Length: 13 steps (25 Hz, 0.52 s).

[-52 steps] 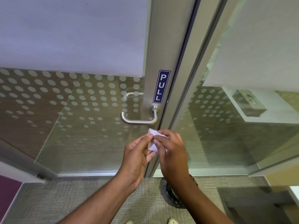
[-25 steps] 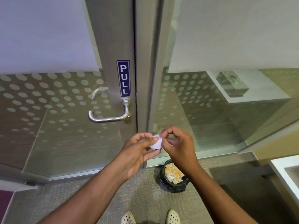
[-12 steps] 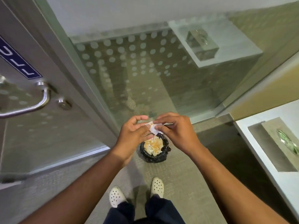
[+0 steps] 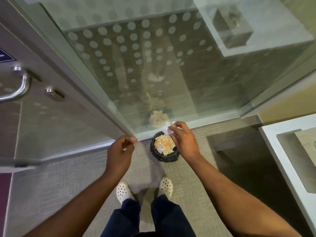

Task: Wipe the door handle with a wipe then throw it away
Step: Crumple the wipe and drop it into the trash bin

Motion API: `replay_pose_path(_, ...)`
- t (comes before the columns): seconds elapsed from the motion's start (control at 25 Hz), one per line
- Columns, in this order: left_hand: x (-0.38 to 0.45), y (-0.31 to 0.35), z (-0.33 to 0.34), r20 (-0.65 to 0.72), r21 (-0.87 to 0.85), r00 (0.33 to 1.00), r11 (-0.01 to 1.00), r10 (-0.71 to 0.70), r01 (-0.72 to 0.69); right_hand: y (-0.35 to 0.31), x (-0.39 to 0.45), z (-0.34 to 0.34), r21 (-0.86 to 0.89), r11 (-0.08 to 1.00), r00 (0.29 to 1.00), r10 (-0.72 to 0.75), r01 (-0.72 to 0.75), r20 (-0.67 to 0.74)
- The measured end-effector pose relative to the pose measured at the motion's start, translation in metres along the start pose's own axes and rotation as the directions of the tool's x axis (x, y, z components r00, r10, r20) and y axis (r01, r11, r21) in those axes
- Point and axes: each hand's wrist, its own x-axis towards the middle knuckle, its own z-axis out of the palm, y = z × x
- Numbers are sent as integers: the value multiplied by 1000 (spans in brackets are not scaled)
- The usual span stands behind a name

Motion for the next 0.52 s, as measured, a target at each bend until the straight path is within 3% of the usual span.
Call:
replay_pose_path(0.12,-2,-5,6,-7,47,1000,999,-10,10,20,6,11,-48,982,977,186,-182,101)
replay_pose_path(0.4,-1,-4,26,19,127,997,989,78,-80,7,19,-21,116,979,973,181,-165,-145)
replay_pose_path(0.52,2,0,35,61,144,980,970,187,-194,1,19,-44,180,976,958,161,-119,-237)
